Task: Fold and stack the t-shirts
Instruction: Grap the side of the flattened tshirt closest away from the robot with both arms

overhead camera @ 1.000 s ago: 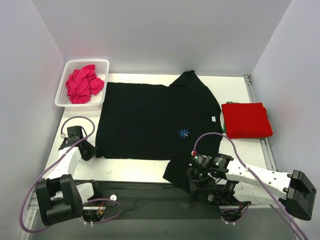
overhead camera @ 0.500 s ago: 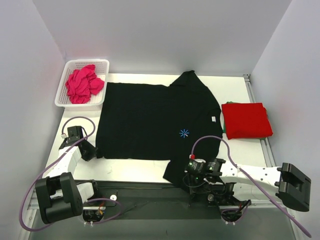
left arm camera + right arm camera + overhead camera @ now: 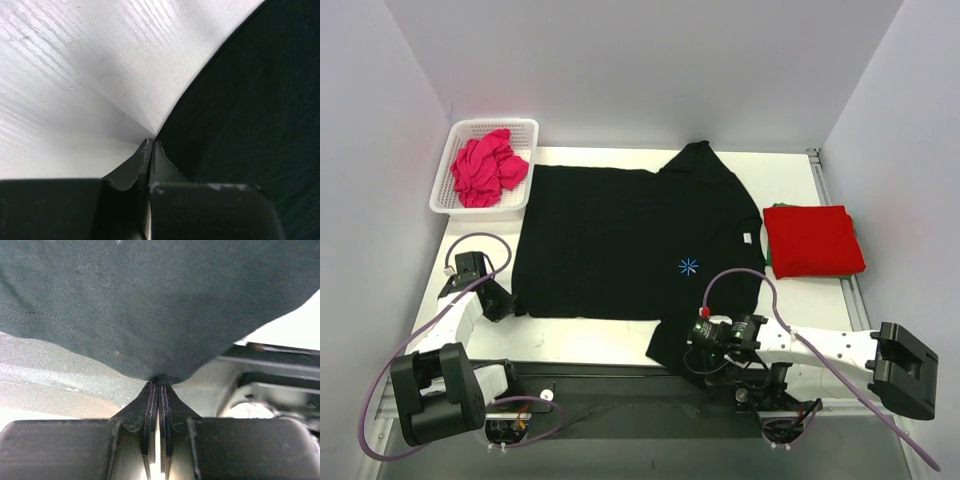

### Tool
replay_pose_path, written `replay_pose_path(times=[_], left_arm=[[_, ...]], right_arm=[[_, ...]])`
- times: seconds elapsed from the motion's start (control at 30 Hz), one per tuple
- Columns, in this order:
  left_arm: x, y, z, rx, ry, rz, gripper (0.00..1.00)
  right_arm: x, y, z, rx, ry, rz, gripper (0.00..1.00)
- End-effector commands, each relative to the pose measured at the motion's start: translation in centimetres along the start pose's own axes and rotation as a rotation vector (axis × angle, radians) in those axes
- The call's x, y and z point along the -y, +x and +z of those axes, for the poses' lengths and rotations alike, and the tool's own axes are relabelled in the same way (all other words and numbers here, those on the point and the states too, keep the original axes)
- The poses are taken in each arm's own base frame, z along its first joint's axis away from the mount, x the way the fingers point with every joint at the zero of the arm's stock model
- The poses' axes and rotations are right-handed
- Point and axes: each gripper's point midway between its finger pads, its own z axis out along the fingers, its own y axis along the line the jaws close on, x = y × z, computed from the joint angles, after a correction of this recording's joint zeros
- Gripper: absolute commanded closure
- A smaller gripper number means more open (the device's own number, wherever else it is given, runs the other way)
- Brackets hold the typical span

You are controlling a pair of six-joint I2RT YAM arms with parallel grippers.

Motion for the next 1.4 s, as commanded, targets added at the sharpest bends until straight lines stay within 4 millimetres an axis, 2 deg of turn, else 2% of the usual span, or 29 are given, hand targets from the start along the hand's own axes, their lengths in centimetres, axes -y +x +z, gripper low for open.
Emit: replay_pose_path(times=[0.0, 0.07, 0.1, 0.23, 0.37, 0.6, 0.77, 0.93, 1.17, 1.37], left_arm=[[1.2, -0.5, -0.6, -0.012, 0.05, -0.001, 1.0], [2.1, -0.6, -1.2, -0.029, 0.081, 0.001, 1.0], [2.4, -0.7, -1.5, -0.033, 0.09, 0.003, 1.0], [2.7, -0.4, -2.5, -0.069, 0.092, -0.003, 1.0], [2.6, -0.3, -3.2, -0.079, 0.076, -0.027, 1.0], [2.1, -0.1, -4.8, -0.094, 0.038, -0.056, 1.0], [1.8, -1.0, -6.4, -0.061, 0.014, -0.042, 1.0], [0.9, -0.9, -7.9, -0.046, -0.025, -0.013, 1.0], [-0.1, -1.1, -9.1, -0.026, -0.062, 0.019, 1.0], [0.7, -2.5, -9.1, -0.006, -0.054, 0.047, 1.0]], right_arm=[[0.7, -0.8, -1.8, 0.05, 0.064, -0.02, 1.0], [1.2, -0.5, -3.0, 0.047, 0.07, -0.016, 1.0], [0.8, -0.6, -3.7, 0.056, 0.053, -0.014, 1.0], [0.8, 0.1, -5.7, 0.05, 0.013, -0.01, 1.0], [1.7, 1.1, -6.6, 0.021, 0.025, -0.001, 1.0], [2.0, 1.6, -8.3, 0.023, 0.006, -0.005, 1.0], [2.4, 2.1, -9.4, 0.021, 0.01, -0.018, 1.0], [2.7, 2.5, -10.3, 0.022, 0.0, -0.014, 1.0], [2.2, 1.4, -11.9, 0.069, 0.017, -0.031, 1.0], [1.9, -0.6, -12.6, 0.073, 0.101, -0.07, 1.0]])
